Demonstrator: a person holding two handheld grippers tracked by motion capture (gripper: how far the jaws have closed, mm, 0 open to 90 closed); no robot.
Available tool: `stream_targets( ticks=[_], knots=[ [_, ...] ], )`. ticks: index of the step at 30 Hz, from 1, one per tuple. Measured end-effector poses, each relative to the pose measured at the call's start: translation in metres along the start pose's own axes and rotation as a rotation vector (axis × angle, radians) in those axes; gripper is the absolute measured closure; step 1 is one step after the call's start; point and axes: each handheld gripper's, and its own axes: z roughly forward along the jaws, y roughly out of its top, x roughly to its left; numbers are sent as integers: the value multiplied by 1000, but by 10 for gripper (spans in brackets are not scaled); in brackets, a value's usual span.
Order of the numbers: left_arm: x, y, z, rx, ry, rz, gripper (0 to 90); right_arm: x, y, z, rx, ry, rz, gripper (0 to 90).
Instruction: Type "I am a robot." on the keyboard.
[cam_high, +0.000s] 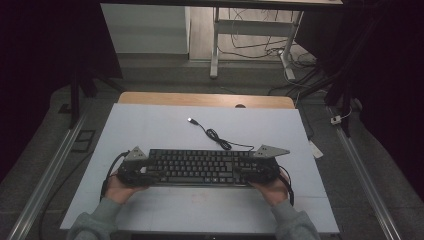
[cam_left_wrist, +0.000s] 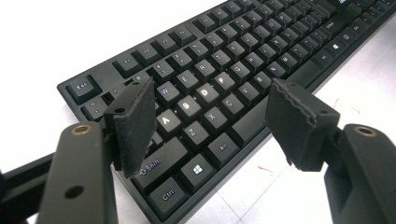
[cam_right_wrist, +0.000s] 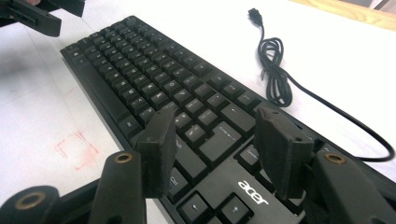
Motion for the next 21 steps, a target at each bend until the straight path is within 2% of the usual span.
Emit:
stream_targets(
  ticks=[3,9,13,21],
  knots=[
    [0,0,0,1,-2,-1,327,1,3,3,9,-7,-1,492],
    [1,0,0,1,7,-11,305,1,8,13,14,16,-1,493],
    [1,0,1,4,6,-5,304,1,11,17,18,12,5,498],
    [0,0,2,9,6,-4,304,5,22,28,27,34,6,501]
  ],
)
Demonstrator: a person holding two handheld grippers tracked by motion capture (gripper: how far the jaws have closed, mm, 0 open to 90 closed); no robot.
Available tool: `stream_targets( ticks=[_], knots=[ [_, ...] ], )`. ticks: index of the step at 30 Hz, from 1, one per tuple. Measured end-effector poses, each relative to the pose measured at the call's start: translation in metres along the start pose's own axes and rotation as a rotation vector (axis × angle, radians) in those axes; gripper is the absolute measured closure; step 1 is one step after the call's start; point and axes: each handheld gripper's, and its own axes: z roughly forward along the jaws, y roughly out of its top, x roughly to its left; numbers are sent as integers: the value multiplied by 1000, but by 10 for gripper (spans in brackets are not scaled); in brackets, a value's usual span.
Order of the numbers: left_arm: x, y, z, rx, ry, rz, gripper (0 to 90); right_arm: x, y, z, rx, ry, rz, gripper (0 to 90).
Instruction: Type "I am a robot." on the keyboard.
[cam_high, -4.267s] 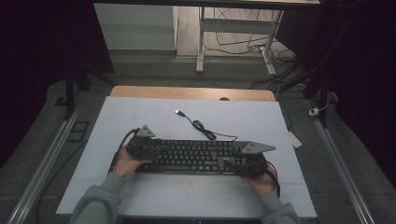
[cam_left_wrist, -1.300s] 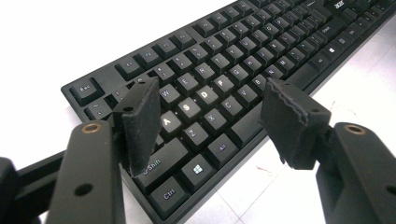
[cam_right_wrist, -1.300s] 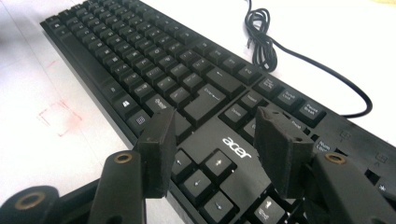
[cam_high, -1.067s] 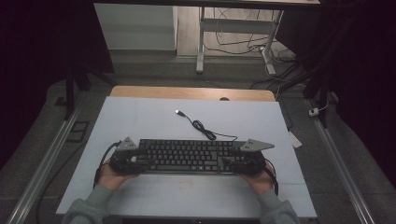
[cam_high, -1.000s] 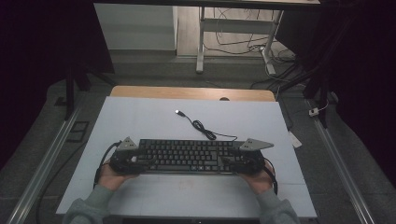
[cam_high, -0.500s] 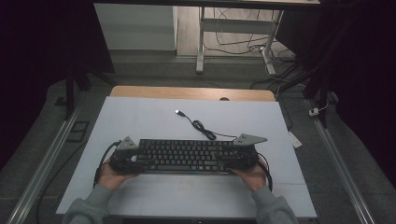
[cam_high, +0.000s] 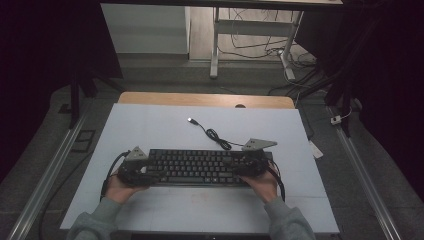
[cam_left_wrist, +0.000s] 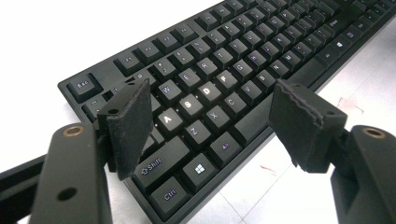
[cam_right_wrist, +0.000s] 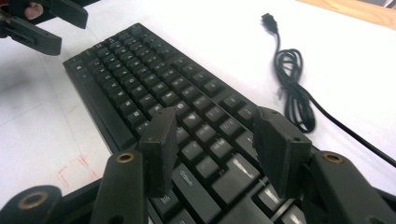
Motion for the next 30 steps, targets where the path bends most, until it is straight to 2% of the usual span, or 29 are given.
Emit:
stream_targets(
  ticks=[11,17,21,30],
  knots=[
    [0,0,1,6,-4,-1,301,7,11,27,44,35,9,512],
    [1,-1,2,11,-5,-2,299,11,17,39,58,53,10,559],
    [1,-1,2,14,-5,-1,298,13,17,44,66,71,5,637],
    [0,-1,3,14,-7,5,297,16,17,60,96,112,-13,892]
  ],
)
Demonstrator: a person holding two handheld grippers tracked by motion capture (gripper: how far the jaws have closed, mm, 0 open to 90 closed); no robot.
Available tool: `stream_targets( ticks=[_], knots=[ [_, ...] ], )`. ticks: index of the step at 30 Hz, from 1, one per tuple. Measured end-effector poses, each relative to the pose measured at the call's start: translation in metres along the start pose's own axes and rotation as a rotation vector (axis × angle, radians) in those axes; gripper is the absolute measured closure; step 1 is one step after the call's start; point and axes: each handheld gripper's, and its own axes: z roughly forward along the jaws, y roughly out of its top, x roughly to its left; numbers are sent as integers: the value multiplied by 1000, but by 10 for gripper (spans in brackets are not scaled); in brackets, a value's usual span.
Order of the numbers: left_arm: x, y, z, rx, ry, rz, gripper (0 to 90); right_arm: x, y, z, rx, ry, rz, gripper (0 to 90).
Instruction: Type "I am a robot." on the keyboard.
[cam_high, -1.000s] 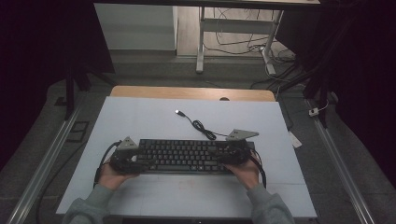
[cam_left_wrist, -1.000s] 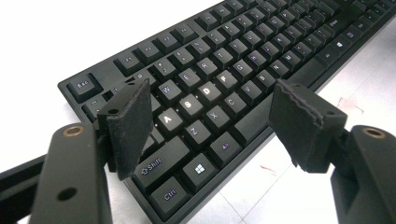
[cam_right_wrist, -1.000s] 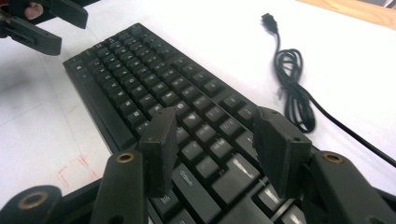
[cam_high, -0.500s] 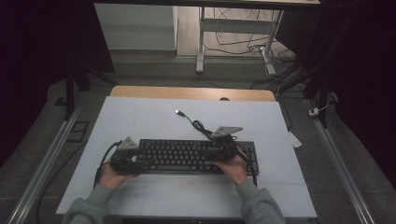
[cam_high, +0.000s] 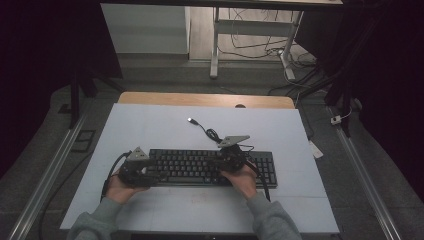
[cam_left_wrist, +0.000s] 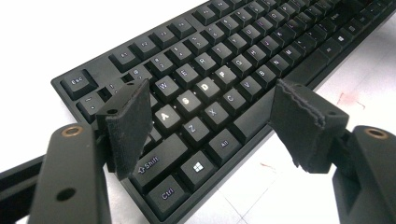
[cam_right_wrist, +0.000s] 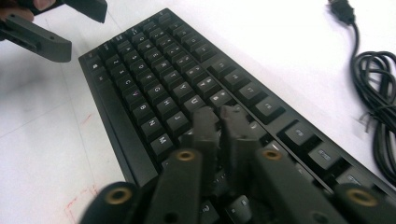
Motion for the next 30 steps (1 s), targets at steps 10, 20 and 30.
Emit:
stream_targets(
  ticks=[10,20,30],
  knots=[
    [1,0,1,6,1,2,297,3,1,22,38,-28,-37,898],
    [0,-1,1,11,3,4,297,-2,-2,27,52,-53,-30,898],
    [0,-1,1,12,3,5,297,-1,-4,32,66,-69,-53,900]
  ],
)
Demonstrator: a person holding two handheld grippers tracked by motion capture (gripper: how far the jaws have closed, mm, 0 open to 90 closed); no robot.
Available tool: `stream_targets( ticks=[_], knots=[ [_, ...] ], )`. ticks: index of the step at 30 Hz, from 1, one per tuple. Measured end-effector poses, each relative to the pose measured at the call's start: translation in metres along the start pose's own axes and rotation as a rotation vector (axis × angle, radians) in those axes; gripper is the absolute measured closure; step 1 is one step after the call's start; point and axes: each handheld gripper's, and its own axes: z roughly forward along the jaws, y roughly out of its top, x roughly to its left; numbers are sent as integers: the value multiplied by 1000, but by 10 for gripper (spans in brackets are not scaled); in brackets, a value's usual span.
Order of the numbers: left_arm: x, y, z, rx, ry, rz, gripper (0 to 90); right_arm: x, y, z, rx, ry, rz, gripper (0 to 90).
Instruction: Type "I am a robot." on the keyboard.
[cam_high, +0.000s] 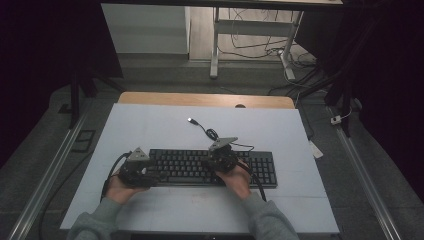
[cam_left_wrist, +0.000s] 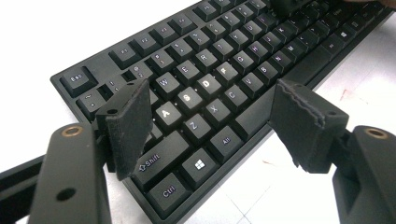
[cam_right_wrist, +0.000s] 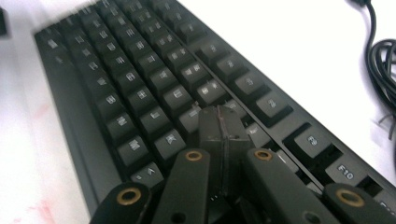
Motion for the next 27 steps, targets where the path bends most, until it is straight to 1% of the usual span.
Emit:
stream_targets(
  ticks=[1,4,6,7,10,13,18,20,25,27],
  knots=[
    [0,0,0,1,1,-1,297,0,-1,0,-4,0,9,900],
    [0,0,0,-3,1,-1,297,1,0,-1,-5,-5,-3,900],
    [0,0,-1,-4,2,-1,297,1,0,-2,-12,-5,-1,900],
    [0,0,-1,-5,2,-1,297,0,0,-4,-28,3,8,900],
    [1,0,-1,-8,2,-3,297,-1,1,-10,-48,1,5,900],
    [2,0,-2,-11,5,-4,298,-1,0,-16,-60,1,14,900],
    [3,-1,-2,-11,9,-8,298,-3,-5,-32,-83,-7,28,900],
    [3,-1,-2,-12,10,-10,299,-4,-10,-41,-95,-16,36,899],
    [3,-1,-2,-11,13,-12,300,-9,-24,-60,-104,-35,62,899],
    [3,-1,-2,-11,14,-11,300,-12,-28,-66,-109,-30,75,899]
  ],
)
